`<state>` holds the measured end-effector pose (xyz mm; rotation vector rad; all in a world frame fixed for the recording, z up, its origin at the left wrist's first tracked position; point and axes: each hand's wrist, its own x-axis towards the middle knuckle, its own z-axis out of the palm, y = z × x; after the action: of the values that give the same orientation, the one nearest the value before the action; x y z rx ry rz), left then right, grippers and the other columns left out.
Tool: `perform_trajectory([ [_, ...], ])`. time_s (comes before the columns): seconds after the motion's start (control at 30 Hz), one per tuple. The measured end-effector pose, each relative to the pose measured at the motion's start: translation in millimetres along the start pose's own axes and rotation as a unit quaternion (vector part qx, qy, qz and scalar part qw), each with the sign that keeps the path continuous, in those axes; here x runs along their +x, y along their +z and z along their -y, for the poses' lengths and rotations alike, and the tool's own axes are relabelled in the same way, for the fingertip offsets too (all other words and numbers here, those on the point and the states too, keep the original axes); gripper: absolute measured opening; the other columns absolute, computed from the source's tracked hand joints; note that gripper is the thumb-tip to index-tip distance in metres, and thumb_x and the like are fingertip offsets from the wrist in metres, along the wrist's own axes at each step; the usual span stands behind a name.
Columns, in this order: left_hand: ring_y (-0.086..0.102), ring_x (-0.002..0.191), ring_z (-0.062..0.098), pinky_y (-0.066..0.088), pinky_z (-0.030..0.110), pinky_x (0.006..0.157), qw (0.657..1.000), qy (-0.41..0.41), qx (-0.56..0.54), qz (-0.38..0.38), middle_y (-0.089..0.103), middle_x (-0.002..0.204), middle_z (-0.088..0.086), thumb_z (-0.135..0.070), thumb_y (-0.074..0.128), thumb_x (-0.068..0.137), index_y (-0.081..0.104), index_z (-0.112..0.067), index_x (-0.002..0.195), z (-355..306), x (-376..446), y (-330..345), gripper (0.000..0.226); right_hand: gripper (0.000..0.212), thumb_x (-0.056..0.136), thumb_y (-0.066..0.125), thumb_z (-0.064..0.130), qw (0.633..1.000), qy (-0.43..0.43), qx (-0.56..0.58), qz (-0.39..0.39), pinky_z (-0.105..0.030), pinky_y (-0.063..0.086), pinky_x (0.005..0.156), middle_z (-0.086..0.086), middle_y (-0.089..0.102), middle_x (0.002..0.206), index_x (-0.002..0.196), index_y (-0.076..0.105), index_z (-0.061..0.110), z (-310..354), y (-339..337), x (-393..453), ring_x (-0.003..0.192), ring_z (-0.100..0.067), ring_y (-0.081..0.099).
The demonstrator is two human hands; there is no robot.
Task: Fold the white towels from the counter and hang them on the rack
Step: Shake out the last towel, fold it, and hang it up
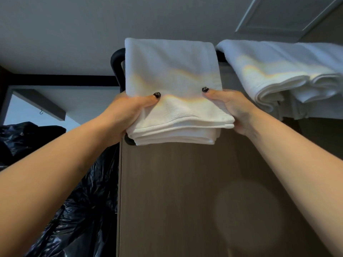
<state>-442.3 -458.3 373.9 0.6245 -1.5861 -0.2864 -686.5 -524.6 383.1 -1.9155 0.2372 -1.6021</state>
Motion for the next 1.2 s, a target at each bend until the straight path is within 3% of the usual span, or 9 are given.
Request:
perform_trajectory([
  [0.17, 0.072, 0.098, 0.022, 0.052, 0.04, 0.094, 0.999, -0.042, 0.0, 0.027, 0.075, 0.107, 0.004, -0.038, 0.083, 0.068, 0.07, -0.012, 0.113, -0.7, -10.1, -2.4, 0.054, 0.052, 0.085, 0.072, 0.028, 0.999, 0.027, -0.019, 0.027, -0.035, 0.038, 0.112, -0.004, 0.065, 0.13, 0.129, 0.06, 0.004, -0.2, 0.9, -14.1, 0.124, -0.017, 0.058],
  [0.37, 0.063, 0.064, 0.024, 0.048, 0.036, 0.063, 0.997, -0.068, -0.005, 0.023, 0.071, 0.083, 0.005, -0.039, 0.078, 0.075, 0.071, -0.011, 0.109, -5.1, -16.4, 1.1, 0.044, 0.027, 0.09, 0.065, 0.017, 0.998, 0.027, -0.039, -0.034, -0.022, 0.055, 0.083, -0.006, 0.074, 0.11, 0.112, 0.068, 0.0, 19.0, 5.7, -34.8, 0.101, -0.015, 0.07],
  [0.5, 0.066, 0.095, 0.01, 0.05, 0.03, 0.089, 0.993, -0.01, 0.112, -0.046, 0.067, 0.113, -0.006, -0.04, 0.081, 0.077, 0.052, -0.012, 0.126, -10.5, -19.2, -3.5, 0.063, 0.02, 0.091, 0.067, 0.022, 0.98, 0.058, -0.157, -0.111, -0.025, 0.055, 0.062, -0.01, 0.075, 0.102, 0.101, 0.07, 0.005, 25.9, 19.7, -52.3, 0.079, -0.015, 0.071],
  [0.6, 0.048, 0.106, 0.016, 0.036, 0.028, 0.088, 0.952, 0.067, 0.263, -0.141, 0.035, 0.133, -0.002, -0.042, 0.071, 0.085, 0.028, -0.015, 0.138, -27.5, -17.5, -7.8, 0.074, 0.029, 0.088, 0.068, 0.031, 0.899, 0.096, -0.414, -0.108, -0.035, 0.061, 0.07, -0.011, 0.072, 0.1, 0.105, 0.068, 0.008, 54.8, 23.7, -71.0, 0.084, -0.021, 0.071],
  [0.73, 0.029, 0.139, 0.024, 0.024, 0.029, 0.109, 0.916, 0.148, 0.339, -0.157, 0.021, 0.15, 0.006, -0.043, 0.056, 0.096, 0.021, -0.014, 0.148, -62.9, 12.6, -9.2, 0.069, 0.039, 0.093, 0.057, 0.039, 0.774, 0.152, -0.605, -0.107, -0.03, 0.055, 0.058, -0.007, 0.072, 0.063, 0.084, 0.072, 0.005, 111.9, 40.1, -72.6, 0.063, -0.023, 0.072],
  [0.87, 0.024, 0.144, 0.028, 0.022, 0.037, 0.116, 0.861, 0.179, 0.462, -0.116, 0.026, 0.156, 0.009, -0.048, 0.04, 0.101, 0.026, -0.015, 0.151, -88.1, 59.3, -0.7, 0.061, 0.035, 0.079, 0.043, 0.015, 0.718, 0.012, -0.672, -0.181, -0.031, 0.057, 0.063, -0.006, 0.069, 0.053, 0.061, 0.072, 0.004, 156.5, 58.7, -33.0, 0.057, -0.021, 0.069],
  [1.0, 0.054, 0.113, 0.033, 0.039, 0.033, 0.087, 0.85, 0.158, 0.494, -0.091, 0.059, 0.125, 0.015, -0.048, 0.032, 0.104, 0.061, -0.012, 0.109, -95.3, 92.0, 7.7, 0.047, 0.03, 0.074, 0.042, 0.012, 0.757, -0.17, -0.593, -0.216, -0.034, 0.058, 0.074, -0.016, 0.072, 0.086, 0.086, 0.068, 0.002, 157.9, 74.6, 44.8, 0.071, -0.027, 0.066],
  [1.1, 0.061, 0.088, 0.027, 0.047, 0.031, 0.078, 0.898, 0.157, 0.363, -0.196, 0.067, 0.097, 0.008, -0.039, 0.041, 0.102, 0.071, -0.009, 0.095, -84.1, 104.8, 7.3, 0.043, 0.035, 0.097, 0.043, 0.025, 0.764, -0.128, -0.617, -0.14, -0.032, 0.048, 0.089, -0.014, 0.057, 0.132, 0.122, 0.06, 0.008, 132.1, 79.7, 97.4, 0.109, -0.032, 0.057],
  [1.2, 0.055, 0.076, 0.021, 0.044, 0.028, 0.069, 0.896, 0.178, 0.34, -0.222, 0.061, 0.084, 0.002, -0.03, 0.046, 0.097, 0.066, -0.021, 0.085, -73.7, 110.4, 5.9, 0.025, 0.06, 0.099, 0.028, 0.053, 0.752, -0.086, -0.644, -0.107, -0.036, 0.038, 0.105, -0.012, 0.045, 0.148, 0.142, 0.046, 0.016, 104.8, 71.0, 122.7, 0.131, -0.032, 0.046],
])
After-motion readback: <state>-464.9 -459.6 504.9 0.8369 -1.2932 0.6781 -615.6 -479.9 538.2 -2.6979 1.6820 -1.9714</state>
